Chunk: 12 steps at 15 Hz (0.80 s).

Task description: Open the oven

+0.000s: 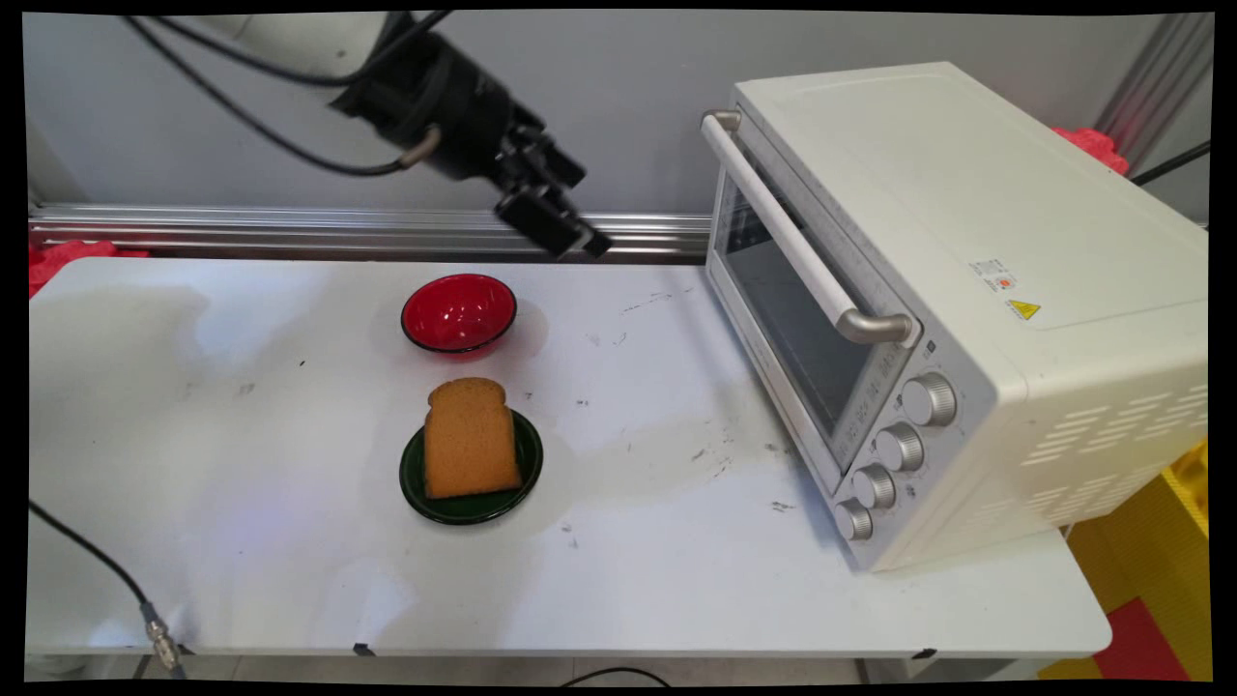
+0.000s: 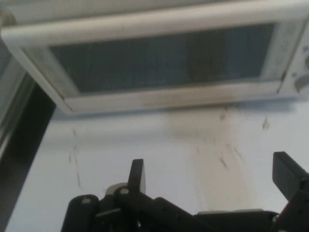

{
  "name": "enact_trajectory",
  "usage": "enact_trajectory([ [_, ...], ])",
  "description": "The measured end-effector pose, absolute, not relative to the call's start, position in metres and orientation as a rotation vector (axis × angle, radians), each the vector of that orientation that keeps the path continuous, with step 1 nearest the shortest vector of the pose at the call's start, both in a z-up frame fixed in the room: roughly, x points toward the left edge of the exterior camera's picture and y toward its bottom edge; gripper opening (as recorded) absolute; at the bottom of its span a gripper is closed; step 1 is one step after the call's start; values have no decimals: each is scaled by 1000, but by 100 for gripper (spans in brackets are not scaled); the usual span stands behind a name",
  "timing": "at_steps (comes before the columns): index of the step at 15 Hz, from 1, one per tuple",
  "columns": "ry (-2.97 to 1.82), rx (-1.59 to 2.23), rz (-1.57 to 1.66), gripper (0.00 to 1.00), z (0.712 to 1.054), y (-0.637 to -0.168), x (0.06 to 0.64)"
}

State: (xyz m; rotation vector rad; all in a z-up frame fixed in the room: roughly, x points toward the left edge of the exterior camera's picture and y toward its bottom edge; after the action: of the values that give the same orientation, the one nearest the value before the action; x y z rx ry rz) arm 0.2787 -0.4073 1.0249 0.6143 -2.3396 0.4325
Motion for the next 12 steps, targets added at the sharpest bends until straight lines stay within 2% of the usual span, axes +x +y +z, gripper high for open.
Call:
enact_trajectory([
  [12,-2249,668,400,100,1041,-449,246],
])
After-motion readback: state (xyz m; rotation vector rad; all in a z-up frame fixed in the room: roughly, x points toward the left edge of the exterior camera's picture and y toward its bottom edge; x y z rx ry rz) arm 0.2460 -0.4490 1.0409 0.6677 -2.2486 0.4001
